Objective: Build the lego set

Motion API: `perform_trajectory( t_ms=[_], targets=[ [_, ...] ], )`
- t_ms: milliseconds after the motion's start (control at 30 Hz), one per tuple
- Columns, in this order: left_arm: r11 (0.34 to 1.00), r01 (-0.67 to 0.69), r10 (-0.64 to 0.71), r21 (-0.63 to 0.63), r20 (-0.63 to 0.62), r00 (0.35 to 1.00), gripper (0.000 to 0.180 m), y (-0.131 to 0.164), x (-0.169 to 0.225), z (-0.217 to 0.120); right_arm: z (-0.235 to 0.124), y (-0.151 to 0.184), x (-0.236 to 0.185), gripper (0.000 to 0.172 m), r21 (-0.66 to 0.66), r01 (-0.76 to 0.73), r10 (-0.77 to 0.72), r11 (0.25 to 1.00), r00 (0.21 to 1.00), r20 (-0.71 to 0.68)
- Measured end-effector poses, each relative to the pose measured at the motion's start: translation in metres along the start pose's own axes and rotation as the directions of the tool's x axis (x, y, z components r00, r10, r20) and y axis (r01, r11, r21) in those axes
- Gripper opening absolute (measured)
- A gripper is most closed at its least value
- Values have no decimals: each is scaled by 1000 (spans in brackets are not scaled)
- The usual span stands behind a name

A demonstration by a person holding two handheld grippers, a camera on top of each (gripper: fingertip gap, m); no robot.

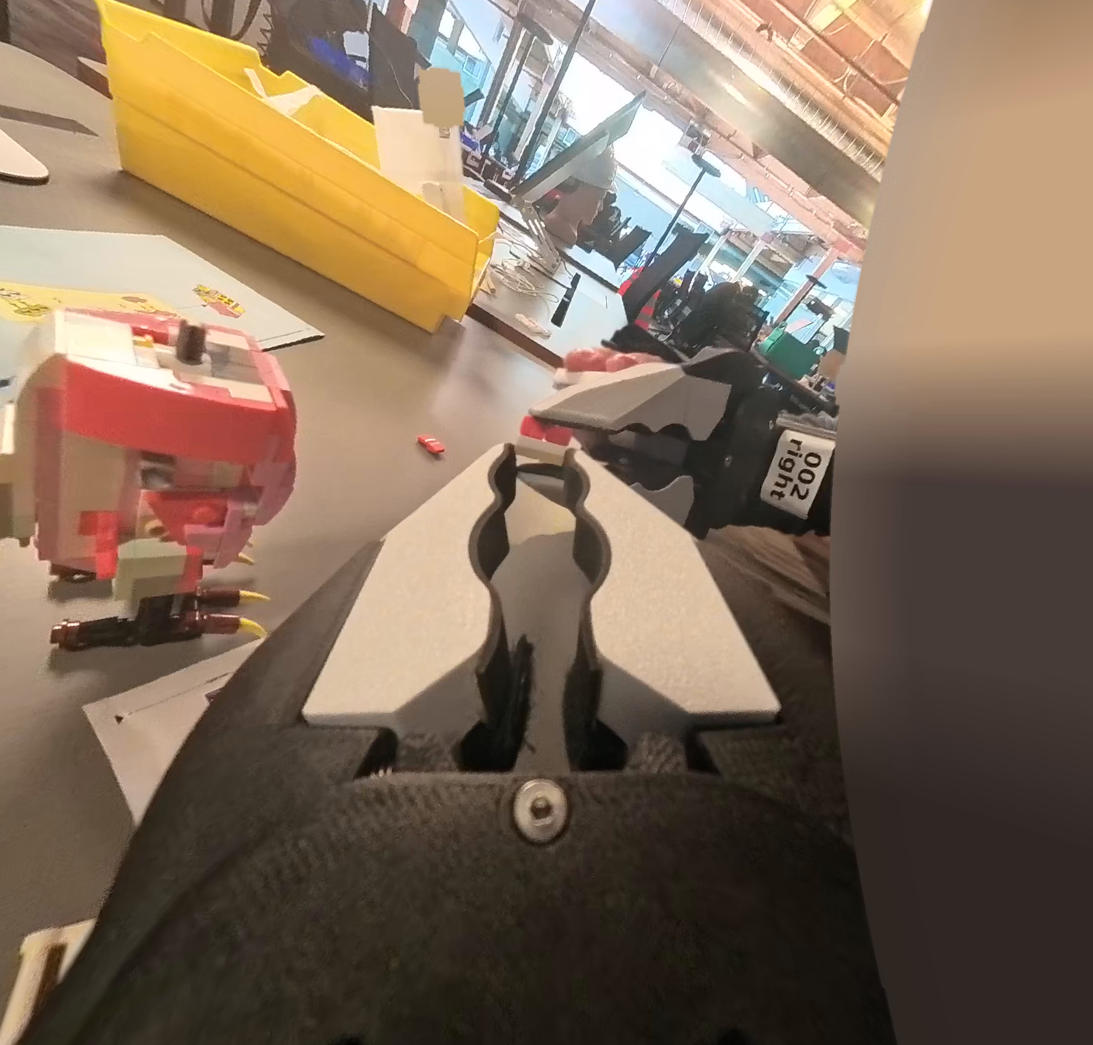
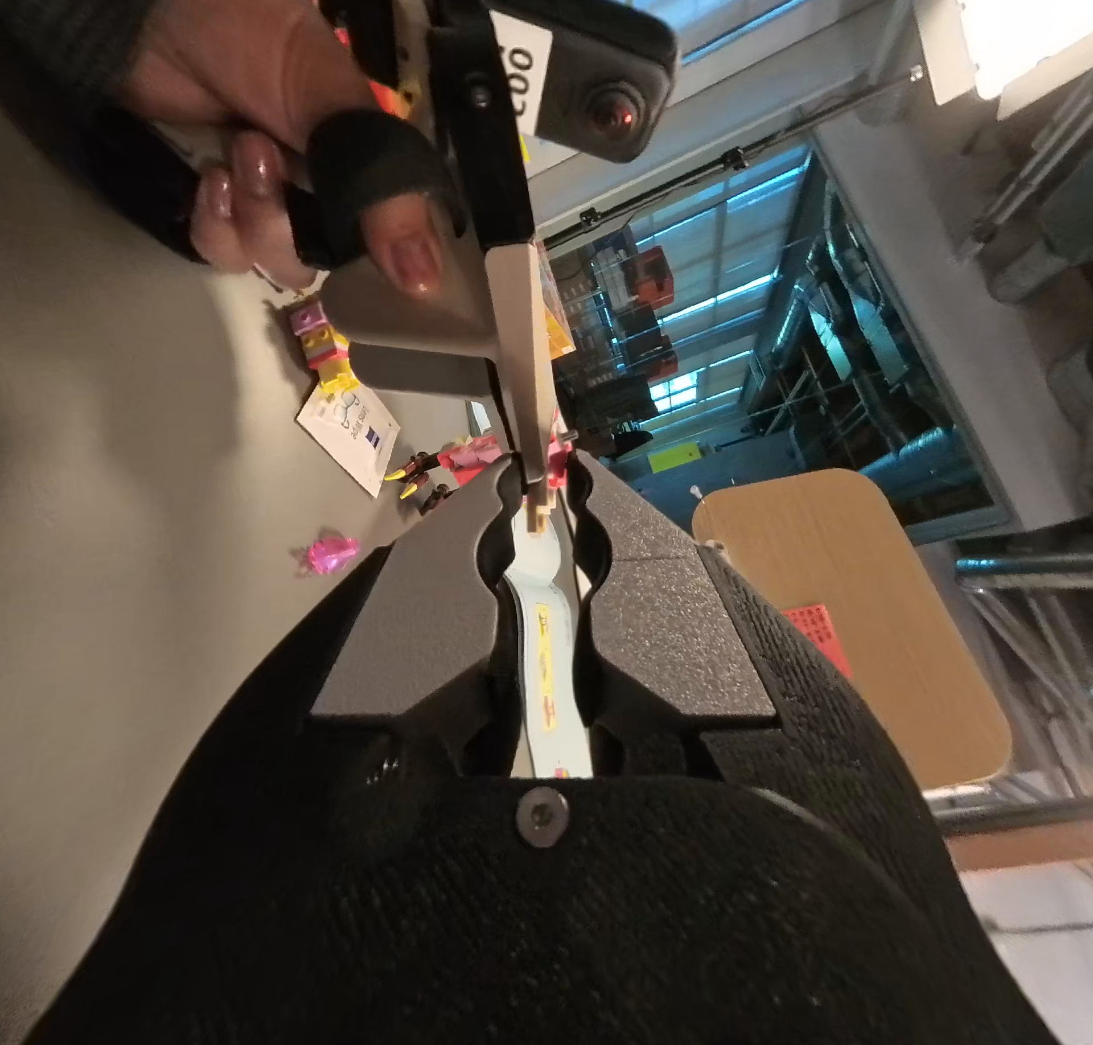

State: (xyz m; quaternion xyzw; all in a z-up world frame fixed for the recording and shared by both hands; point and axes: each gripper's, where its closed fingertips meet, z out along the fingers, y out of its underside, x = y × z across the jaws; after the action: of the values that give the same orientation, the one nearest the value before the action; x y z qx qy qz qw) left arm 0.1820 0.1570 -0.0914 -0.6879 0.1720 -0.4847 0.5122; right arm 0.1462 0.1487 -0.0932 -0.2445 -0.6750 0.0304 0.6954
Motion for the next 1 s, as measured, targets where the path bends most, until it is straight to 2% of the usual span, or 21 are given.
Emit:
perform_trajectory(
  t_ms=[400,600,867,1000],
  targets=[
    [998,38,-34,58,-63,997,15,-8,7,-3,-1,-6,10,10,22,-85,86,996,995,-39],
    [998,29,-23,48,-119,993,16,-9,16,-3,-4,-11,10,10,79,-199,196,977,980,47],
    [999,50,-46,19,-168,985,23,-6,23,-2,-11,-16,11,10,123,-215,205,969,975,87],
    [996,90,-87,3,-224,971,17,-5,30,-2,-14,-17,11,10,147,-229,215,962,971,103]
  ],
)
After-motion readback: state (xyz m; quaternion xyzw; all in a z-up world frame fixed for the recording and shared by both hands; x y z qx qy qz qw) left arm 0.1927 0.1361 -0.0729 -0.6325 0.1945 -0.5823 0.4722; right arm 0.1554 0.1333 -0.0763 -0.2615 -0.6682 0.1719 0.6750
